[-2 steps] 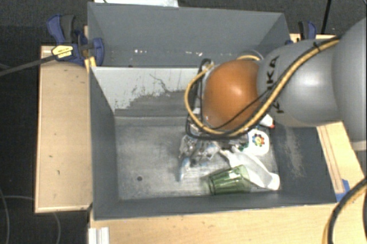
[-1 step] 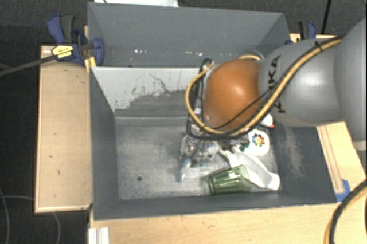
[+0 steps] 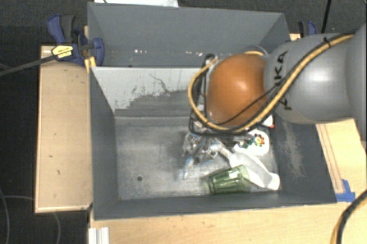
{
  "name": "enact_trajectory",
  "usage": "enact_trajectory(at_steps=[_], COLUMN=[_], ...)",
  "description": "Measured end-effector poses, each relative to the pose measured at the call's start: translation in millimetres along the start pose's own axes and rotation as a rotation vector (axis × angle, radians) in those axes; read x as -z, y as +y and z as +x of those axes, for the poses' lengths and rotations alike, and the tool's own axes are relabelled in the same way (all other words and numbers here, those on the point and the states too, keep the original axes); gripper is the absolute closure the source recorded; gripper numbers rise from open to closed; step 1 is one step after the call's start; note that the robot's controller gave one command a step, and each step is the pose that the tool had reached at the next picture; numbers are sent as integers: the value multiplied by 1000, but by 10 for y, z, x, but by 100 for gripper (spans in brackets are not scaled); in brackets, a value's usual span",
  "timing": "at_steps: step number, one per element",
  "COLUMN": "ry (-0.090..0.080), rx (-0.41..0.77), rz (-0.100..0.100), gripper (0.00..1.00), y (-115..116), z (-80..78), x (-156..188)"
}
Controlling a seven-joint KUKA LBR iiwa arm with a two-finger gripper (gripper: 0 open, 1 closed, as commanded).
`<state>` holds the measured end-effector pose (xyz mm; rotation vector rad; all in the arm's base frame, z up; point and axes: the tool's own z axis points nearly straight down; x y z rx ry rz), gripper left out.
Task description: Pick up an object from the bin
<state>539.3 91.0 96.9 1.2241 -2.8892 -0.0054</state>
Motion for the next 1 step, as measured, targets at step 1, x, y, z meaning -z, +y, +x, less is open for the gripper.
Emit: enact_trajectory(at_steps=[1], ry=[-7], rx=[-2], rz=[6], gripper=[100], y=[-17], z=[-21], x=[148])
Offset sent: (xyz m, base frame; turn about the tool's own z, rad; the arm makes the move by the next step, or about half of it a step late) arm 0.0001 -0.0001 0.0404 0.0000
